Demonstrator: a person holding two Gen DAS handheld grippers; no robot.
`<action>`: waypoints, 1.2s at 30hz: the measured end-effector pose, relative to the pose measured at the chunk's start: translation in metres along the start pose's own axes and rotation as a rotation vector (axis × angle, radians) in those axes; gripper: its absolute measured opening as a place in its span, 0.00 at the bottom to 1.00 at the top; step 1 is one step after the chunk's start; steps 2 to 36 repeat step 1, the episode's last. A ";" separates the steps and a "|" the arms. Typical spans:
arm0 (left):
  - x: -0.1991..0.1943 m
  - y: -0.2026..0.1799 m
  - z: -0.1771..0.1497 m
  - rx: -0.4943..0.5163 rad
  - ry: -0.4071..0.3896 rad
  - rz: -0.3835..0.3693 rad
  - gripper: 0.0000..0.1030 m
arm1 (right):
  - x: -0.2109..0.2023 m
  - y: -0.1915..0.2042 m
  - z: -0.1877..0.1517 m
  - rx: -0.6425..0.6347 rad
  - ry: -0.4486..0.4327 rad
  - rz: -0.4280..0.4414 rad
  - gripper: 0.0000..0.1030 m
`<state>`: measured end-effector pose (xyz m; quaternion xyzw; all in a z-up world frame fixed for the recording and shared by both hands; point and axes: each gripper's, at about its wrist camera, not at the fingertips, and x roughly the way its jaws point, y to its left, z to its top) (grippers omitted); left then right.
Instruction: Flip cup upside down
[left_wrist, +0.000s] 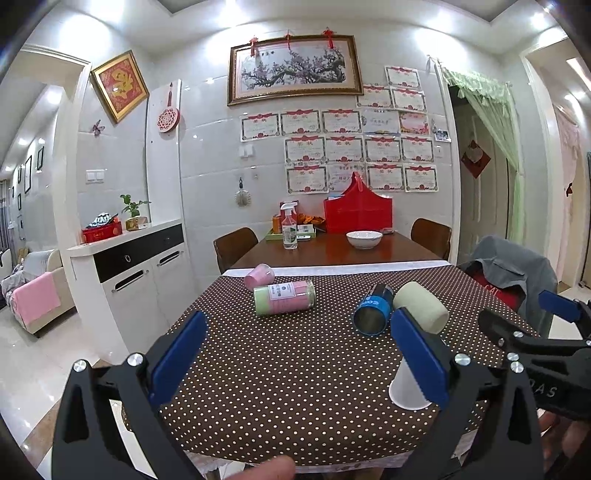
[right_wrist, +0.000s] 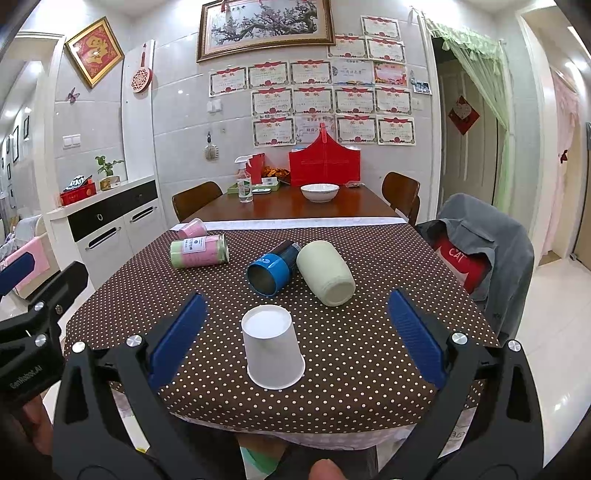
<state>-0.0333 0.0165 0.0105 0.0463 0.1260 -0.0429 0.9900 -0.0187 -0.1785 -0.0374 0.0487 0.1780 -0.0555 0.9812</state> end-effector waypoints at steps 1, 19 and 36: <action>0.001 -0.001 0.000 0.002 0.003 -0.002 0.96 | 0.000 0.000 0.000 0.001 -0.001 0.000 0.94; 0.001 -0.001 0.000 0.002 0.003 -0.002 0.96 | 0.000 0.000 0.000 0.001 -0.001 0.000 0.94; 0.001 -0.001 0.000 0.002 0.003 -0.002 0.96 | 0.000 0.000 0.000 0.001 -0.001 0.000 0.94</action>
